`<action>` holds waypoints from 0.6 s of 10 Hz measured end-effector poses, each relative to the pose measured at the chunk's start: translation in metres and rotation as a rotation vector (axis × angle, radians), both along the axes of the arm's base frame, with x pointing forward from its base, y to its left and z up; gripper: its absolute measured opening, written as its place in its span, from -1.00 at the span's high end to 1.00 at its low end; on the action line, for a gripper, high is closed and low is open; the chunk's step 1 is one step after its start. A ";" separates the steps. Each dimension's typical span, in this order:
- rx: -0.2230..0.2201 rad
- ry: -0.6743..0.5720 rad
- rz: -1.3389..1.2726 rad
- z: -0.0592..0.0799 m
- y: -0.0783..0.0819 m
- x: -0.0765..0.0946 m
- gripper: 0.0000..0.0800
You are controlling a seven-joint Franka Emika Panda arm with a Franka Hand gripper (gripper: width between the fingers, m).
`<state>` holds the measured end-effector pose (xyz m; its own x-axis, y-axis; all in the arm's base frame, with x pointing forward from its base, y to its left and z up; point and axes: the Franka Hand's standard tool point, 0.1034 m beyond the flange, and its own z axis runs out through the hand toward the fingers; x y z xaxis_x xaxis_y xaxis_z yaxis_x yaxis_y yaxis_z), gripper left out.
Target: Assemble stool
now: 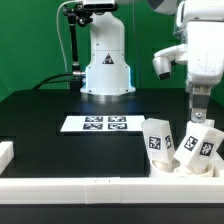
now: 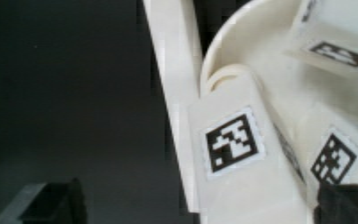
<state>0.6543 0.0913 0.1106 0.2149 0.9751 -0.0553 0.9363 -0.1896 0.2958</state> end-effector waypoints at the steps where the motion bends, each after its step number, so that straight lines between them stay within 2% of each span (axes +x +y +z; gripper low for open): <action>1: -0.034 0.008 0.083 0.000 -0.002 0.000 -0.62; 3: -0.086 0.023 0.200 -0.002 -0.007 0.000 -0.62; 6: -0.126 0.033 0.281 -0.003 -0.013 0.000 -0.62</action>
Offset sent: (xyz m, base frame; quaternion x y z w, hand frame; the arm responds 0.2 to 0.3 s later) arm -0.0050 0.0023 -0.0053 -0.0065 0.0196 -0.1198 0.9926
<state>0.6547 0.0788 0.1072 -0.0664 0.9811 -0.1817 0.9564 0.1145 0.2687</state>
